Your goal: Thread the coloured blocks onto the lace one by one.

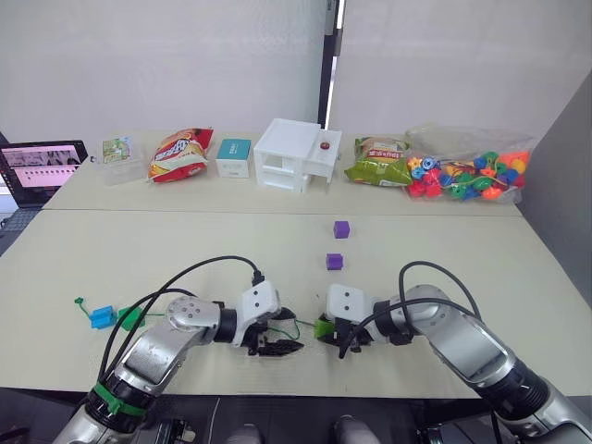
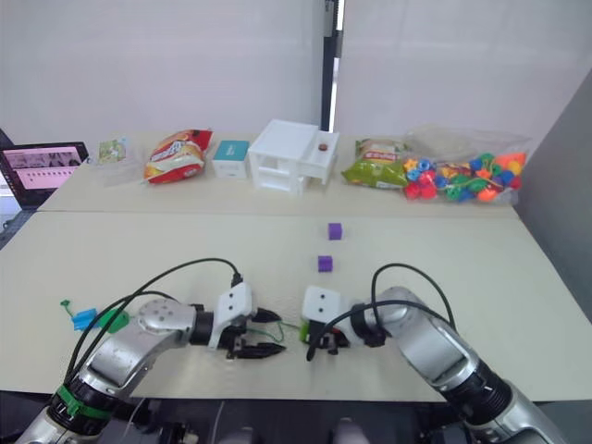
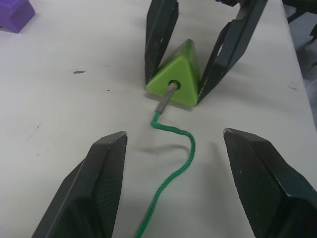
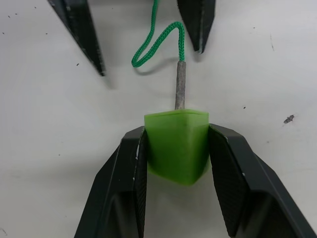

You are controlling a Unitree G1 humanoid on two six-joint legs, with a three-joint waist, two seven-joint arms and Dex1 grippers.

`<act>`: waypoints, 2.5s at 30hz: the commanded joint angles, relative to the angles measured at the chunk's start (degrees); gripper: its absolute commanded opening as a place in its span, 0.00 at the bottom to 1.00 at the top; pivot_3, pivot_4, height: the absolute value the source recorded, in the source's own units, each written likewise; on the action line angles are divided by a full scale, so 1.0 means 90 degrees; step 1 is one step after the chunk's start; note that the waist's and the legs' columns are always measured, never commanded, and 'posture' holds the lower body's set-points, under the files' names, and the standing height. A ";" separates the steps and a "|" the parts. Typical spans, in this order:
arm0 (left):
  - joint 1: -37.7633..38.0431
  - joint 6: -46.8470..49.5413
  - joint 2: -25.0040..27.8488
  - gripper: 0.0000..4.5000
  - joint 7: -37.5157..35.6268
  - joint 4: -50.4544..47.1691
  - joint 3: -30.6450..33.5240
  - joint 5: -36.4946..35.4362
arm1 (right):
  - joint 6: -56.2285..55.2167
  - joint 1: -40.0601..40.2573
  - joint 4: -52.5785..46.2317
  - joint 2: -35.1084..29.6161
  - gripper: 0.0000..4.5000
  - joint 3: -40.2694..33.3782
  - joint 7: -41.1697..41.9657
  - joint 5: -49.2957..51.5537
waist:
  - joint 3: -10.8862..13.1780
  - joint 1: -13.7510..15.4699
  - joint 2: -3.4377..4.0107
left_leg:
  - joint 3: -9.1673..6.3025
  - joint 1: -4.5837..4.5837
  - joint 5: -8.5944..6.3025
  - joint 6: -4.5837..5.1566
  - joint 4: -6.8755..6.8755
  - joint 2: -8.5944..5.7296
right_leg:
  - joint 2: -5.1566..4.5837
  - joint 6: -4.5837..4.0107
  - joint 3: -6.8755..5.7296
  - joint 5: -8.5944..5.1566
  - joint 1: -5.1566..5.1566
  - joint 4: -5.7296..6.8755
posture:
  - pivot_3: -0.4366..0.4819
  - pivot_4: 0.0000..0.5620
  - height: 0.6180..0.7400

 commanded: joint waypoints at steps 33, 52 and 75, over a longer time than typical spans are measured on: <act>-0.0525 -0.0173 -0.0002 0.06 -0.0508 0.0251 -0.0179 0.0317 | 0.0373 0.0119 0.0120 -0.0045 0.29 0.0035 -0.0141 -0.0052 | -0.0003 -0.0017 -0.0001 | -0.0001 0.0005 0.0000 0.0000 0.0000 0.0001 | 0.0002 0.0001 -0.0001 0.0000 0.0009 -0.0005 | 0.48 0.27 1.00; -0.1072 -0.0617 0.0014 0.47 -0.0819 0.0514 -0.0178 0.0352 | 0.0383 0.0088 0.0160 0.0005 0.29 0.0012 -0.0186 -0.0055 | -0.0003 -0.0031 -0.0001 | -0.0001 0.0006 0.0000 0.0000 0.0000 0.0002 | 0.0003 0.0001 -0.0001 -0.0001 0.0009 -0.0003 | 0.48 0.27 1.00; -0.1148 -0.0848 -0.0215 0.47 -0.0982 0.0821 -0.0409 0.0708 | 0.0513 0.0157 0.0032 -0.0027 0.29 -0.0075 -0.0276 -0.0020 | -0.0003 -0.0029 -0.0001 | -0.0001 0.0005 0.0000 0.0000 0.0001 0.0002 | 0.0004 0.0001 -0.0001 -0.0001 0.0009 -0.0004 | 0.48 0.27 1.00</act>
